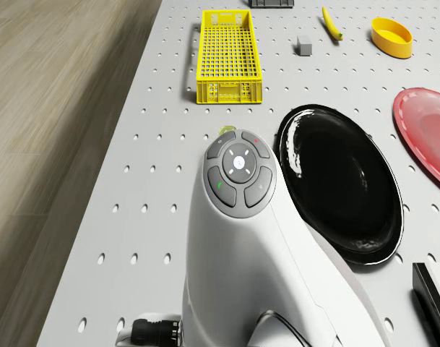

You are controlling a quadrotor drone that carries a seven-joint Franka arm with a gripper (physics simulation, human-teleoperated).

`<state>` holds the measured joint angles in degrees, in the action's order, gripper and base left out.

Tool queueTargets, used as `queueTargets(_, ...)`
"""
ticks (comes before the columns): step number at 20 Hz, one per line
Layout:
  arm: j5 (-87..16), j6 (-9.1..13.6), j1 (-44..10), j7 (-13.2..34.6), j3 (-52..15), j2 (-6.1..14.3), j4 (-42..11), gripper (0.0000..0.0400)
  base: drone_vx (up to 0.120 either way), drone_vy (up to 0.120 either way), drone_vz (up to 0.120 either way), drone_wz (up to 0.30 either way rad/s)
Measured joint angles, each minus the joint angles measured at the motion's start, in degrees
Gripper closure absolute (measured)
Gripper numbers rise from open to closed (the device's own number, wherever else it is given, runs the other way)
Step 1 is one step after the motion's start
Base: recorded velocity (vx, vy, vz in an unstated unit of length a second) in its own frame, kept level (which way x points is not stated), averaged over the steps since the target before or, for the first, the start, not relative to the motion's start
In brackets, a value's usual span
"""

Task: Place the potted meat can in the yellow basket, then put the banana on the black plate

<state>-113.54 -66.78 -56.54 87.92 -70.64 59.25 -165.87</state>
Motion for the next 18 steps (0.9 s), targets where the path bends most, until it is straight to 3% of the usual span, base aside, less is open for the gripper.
queueTargets(18, 1.8, -3.3, -4.6, 3.6, -3.0, 6.0, 0.2, 0.0, 0.12, 0.0, -0.12, 0.0)
